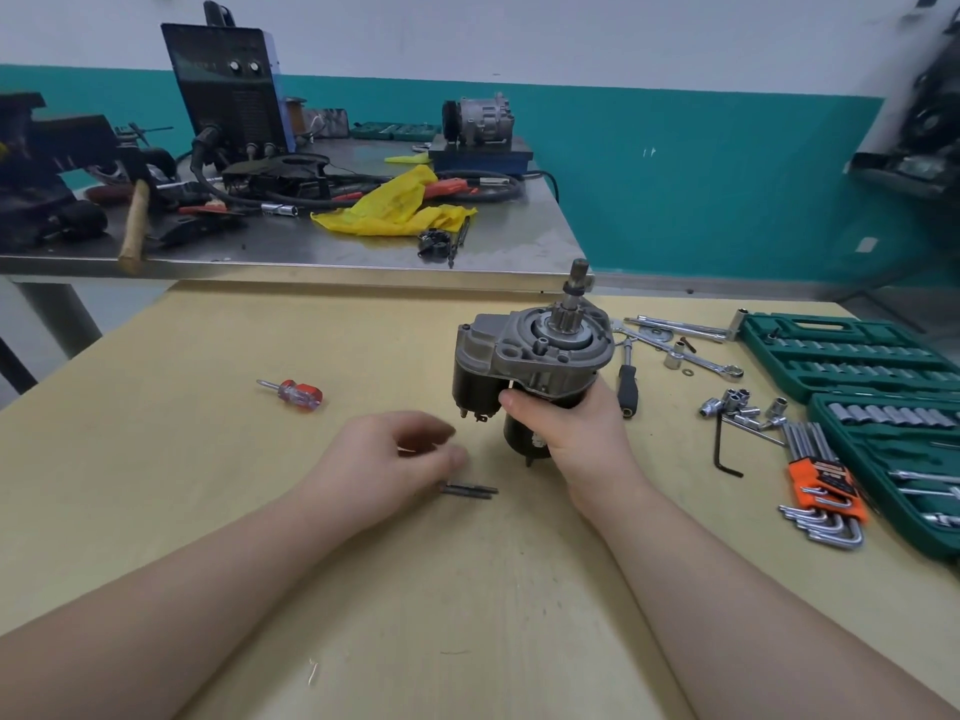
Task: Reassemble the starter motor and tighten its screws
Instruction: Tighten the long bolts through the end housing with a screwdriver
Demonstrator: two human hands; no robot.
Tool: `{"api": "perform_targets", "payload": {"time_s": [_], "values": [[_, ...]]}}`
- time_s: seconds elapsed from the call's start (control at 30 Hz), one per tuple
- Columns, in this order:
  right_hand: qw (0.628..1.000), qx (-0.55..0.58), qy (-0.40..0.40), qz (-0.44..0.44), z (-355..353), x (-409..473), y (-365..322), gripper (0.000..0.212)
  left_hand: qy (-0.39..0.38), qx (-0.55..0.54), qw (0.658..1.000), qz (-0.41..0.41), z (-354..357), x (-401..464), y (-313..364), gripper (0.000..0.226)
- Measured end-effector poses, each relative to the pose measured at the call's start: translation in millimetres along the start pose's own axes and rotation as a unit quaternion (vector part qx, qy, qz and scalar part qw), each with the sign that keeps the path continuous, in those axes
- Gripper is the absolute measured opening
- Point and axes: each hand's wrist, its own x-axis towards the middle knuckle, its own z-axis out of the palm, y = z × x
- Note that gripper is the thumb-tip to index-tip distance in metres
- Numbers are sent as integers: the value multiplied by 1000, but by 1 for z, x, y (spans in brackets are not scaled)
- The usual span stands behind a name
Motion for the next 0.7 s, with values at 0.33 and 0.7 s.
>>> {"api": "perform_targets", "payload": {"time_s": [0.33, 0.7], "values": [[998, -11, -56, 17, 48, 18, 3, 67, -13, -357, 934, 22, -6, 20, -6, 60], [990, -16, -139, 23, 91, 31, -6, 62, 36, -477, 877, 43, -20, 34, -26, 78]]}}
